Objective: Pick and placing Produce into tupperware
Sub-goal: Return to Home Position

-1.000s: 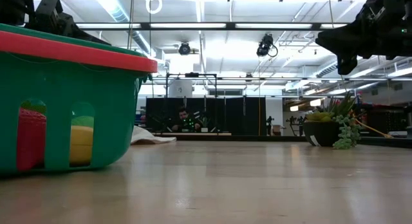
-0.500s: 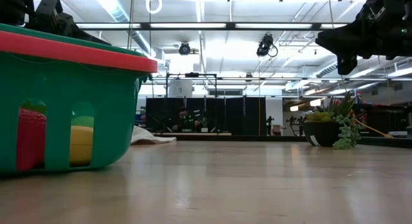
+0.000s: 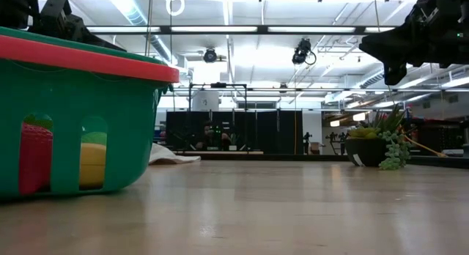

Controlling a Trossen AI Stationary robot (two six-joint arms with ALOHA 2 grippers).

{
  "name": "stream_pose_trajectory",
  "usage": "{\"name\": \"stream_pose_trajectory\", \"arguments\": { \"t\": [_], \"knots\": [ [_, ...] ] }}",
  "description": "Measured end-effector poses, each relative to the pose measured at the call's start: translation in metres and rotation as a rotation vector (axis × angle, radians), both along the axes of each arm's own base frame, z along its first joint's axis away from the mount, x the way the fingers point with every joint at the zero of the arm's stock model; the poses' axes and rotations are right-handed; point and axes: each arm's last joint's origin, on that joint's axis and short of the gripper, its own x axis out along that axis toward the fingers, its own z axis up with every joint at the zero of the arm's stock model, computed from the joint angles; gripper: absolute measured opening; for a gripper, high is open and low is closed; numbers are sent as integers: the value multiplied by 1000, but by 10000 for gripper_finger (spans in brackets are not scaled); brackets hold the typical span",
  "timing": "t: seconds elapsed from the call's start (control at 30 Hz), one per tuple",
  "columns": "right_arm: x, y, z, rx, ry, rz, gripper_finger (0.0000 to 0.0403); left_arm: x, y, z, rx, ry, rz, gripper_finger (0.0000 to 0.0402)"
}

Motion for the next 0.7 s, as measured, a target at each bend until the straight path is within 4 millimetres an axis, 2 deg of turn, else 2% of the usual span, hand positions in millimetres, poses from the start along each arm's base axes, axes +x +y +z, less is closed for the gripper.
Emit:
{"name": "stream_pose_trajectory", "arguments": {
  "t": [0.7],
  "knots": [
    [0,0,0,0,1,0,82,0,0,0,0,0,0,177]
  ]
}}
